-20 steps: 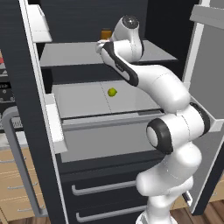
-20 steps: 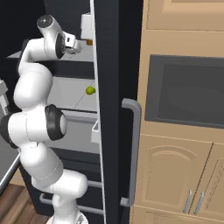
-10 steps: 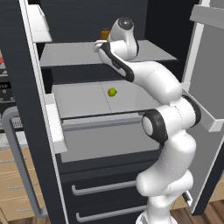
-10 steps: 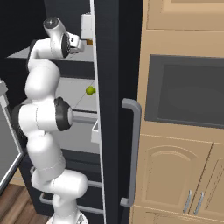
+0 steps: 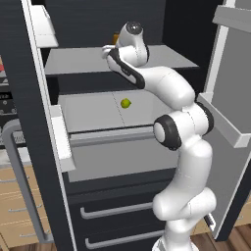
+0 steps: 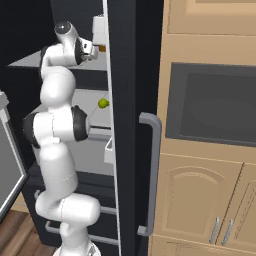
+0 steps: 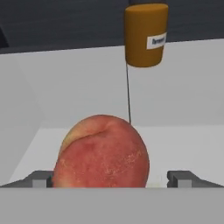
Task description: Pick the pear and peach from the fridge and place them on the plate next to the blender to make a fruit smoothie.
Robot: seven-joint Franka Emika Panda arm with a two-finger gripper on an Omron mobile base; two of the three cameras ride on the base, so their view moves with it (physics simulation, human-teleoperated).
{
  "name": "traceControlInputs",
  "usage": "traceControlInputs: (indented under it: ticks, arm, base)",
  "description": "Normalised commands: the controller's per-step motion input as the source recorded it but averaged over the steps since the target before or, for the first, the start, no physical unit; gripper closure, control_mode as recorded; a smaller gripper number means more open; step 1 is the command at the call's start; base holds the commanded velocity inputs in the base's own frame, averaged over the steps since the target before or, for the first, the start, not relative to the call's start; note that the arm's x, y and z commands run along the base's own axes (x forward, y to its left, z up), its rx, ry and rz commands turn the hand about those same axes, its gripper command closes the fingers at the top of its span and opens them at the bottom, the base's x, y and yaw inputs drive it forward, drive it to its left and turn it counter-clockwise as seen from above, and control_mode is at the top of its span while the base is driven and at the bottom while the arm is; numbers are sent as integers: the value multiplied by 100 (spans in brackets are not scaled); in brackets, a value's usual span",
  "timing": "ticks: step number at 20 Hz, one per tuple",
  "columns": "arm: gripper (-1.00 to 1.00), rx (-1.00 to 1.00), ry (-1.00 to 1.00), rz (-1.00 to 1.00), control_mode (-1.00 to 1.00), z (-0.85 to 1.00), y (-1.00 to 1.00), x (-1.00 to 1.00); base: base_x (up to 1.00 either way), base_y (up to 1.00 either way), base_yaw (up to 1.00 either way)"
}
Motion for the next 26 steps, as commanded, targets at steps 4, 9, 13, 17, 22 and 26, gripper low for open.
traceControlInputs:
  ticks: [4,9,13,17,22,26]
  arm:
    - [-100,0,1,0,-100,-7,9,41]
    - [100,0,3,0,-100,-26,1,8]
    - [100,0,0,0,-100,-36,-7,-6]
    - [100,0,0,0,-100,-7,-1,0]
    - [100,0,-5,0,-100,-13,0,-34]
    - [100,0,-38,0,-100,-33,0,-70]
  base:
    - [0,0,0]
    - [0,0,0]
    - [0,0,0]
    - [0,0,0]
    - [0,0,0]
    - [0,0,0]
